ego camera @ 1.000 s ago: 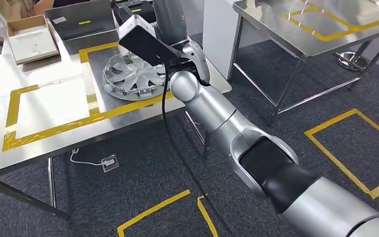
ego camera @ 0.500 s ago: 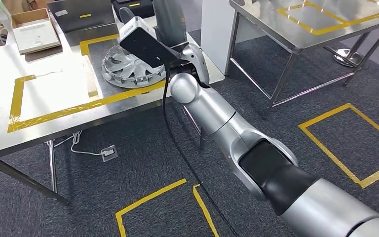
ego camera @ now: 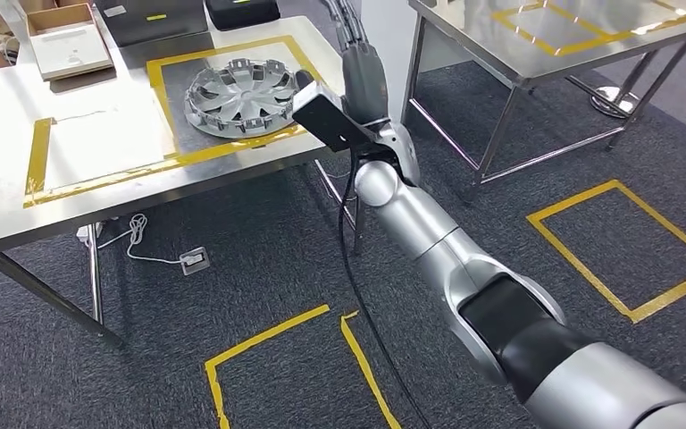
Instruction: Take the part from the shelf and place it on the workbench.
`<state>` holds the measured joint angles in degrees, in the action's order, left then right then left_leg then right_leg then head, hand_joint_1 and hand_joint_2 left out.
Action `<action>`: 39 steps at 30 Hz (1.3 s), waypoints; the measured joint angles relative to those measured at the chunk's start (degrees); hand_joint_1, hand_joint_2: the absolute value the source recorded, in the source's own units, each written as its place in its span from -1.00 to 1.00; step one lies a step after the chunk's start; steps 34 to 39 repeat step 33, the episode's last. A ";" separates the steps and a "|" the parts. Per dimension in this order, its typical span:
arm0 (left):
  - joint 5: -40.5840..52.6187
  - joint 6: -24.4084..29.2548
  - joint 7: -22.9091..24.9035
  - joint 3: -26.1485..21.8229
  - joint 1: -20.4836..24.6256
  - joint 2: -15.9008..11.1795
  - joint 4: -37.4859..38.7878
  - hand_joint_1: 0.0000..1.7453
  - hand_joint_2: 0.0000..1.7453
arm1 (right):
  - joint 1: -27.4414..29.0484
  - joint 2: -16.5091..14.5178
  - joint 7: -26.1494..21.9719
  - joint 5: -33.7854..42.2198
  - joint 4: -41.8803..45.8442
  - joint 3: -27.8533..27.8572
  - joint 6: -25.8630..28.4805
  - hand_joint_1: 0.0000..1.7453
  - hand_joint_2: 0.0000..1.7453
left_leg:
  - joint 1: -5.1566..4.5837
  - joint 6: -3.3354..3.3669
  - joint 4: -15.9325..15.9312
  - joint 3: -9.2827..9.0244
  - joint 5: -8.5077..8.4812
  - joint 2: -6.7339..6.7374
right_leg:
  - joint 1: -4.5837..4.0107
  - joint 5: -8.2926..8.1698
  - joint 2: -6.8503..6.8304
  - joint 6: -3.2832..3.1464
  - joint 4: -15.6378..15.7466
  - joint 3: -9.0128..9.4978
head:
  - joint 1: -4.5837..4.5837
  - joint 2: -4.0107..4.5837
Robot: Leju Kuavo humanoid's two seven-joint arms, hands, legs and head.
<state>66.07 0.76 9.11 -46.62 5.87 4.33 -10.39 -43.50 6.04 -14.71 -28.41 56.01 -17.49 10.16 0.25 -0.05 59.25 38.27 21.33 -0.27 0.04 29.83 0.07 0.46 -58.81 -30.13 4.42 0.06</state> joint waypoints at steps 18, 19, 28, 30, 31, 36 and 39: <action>0.04 -0.39 0.84 -2.36 -1.75 -0.07 -0.21 -1.00 -1.00 | 37.11 1.64 31.35 18.08 -40.68 23.04 -6.30 -1.00 0.50 | 0.27 1.08 0.93 -7.91 9.03 -0.88 | 0.90 -6.60 -1.25 2.06 -1.31 -8.65 | -0.19 0.00; -0.12 -0.38 0.78 -2.51 -2.00 -0.19 -0.25 -1.00 -1.00 | 38.88 0.50 33.98 21.05 -41.51 24.87 -5.91 -1.00 1.00 | 0.25 1.47 0.84 -7.14 8.34 -0.65 | 0.96 -4.08 -1.02 2.21 -3.23 -9.57 | -0.16 0.01; 0.63 -2.72 -1.98 -2.80 -2.03 -0.63 -0.37 -1.00 1.00 | 42.52 -6.08 31.35 27.59 -43.98 37.36 -6.65 -1.00 1.00 | -0.76 1.23 1.40 0.08 2.86 1.11 | 0.45 1.18 -0.55 0.71 -5.85 -0.29 | 0.10 0.00; 0.49 -3.22 -2.14 -2.22 -1.97 -0.73 -0.71 -1.00 1.00 | 42.67 -6.19 28.75 26.35 -44.04 37.66 -7.96 -1.00 1.00 | -0.72 0.55 1.26 0.11 2.00 1.19 | 0.08 3.41 -0.65 -0.09 -0.53 3.01 | 0.20 0.01; -0.13 -3.31 -2.23 -1.64 -2.05 -0.81 -0.99 -1.00 1.00 | 42.86 -6.23 27.98 25.92 -44.07 37.67 -8.33 -1.00 1.00 | -0.66 0.17 1.02 -0.06 1.57 1.22 | 0.00 3.33 -0.74 -0.48 0.05 3.06 | 0.22 0.01; -1.73 -3.34 -2.42 -0.46 -2.30 -1.01 -1.43 -1.00 1.00 | 43.18 -6.31 27.29 25.61 -44.07 37.61 -8.66 -1.00 1.00 | -0.50 -0.38 0.81 -0.04 1.17 1.14 | 0.03 2.62 -0.96 -1.13 0.44 2.86 | 0.23 0.00; -1.73 -3.34 -2.42 -0.46 -2.30 -1.01 -1.43 -1.00 1.00 | 43.18 -6.31 27.29 25.61 -44.07 37.61 -8.66 -1.00 1.00 | -0.50 -0.38 0.81 -0.04 1.17 1.14 | 0.03 2.62 -0.96 -1.13 0.44 2.86 | 0.23 0.00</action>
